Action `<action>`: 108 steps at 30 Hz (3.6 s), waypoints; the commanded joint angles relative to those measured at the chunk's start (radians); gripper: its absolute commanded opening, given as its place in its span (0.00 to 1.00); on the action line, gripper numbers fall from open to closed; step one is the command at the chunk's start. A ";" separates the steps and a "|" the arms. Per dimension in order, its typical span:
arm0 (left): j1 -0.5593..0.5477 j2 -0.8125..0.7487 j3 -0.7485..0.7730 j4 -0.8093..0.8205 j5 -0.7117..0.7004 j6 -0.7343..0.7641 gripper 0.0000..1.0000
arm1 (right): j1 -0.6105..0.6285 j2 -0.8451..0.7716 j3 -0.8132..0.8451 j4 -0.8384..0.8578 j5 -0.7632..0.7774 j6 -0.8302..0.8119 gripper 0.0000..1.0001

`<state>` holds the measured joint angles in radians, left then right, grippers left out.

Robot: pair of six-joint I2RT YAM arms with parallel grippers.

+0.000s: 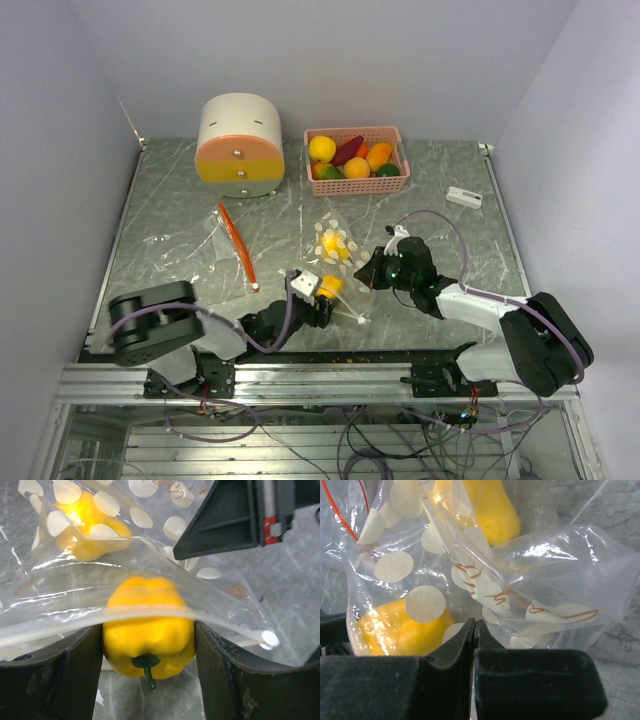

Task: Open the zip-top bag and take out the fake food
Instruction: Pick up the fake fruit from the zipper food storage bag, then place the fake fruit in the bin.

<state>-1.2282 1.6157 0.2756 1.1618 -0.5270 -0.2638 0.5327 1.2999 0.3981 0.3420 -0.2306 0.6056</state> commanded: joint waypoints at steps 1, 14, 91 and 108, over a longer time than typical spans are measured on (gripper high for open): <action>-0.005 -0.219 -0.017 -0.325 0.051 -0.154 0.35 | -0.017 -0.003 0.002 0.000 -0.002 -0.019 0.00; -0.005 -0.679 0.061 -0.982 0.152 -0.308 0.32 | -0.021 -0.055 0.014 0.042 -0.019 0.015 0.00; -0.006 -0.512 -0.020 -0.205 -0.330 -0.068 0.74 | 0.163 0.531 0.103 1.196 -0.315 0.987 0.24; -0.005 -0.794 -0.053 -0.507 -0.406 -0.143 1.00 | -0.100 0.379 0.487 0.161 -0.075 0.218 0.06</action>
<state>-1.2362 0.8177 0.2276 0.7265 -0.8871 -0.3843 0.4580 1.7786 0.7139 1.0935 -0.5827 1.2949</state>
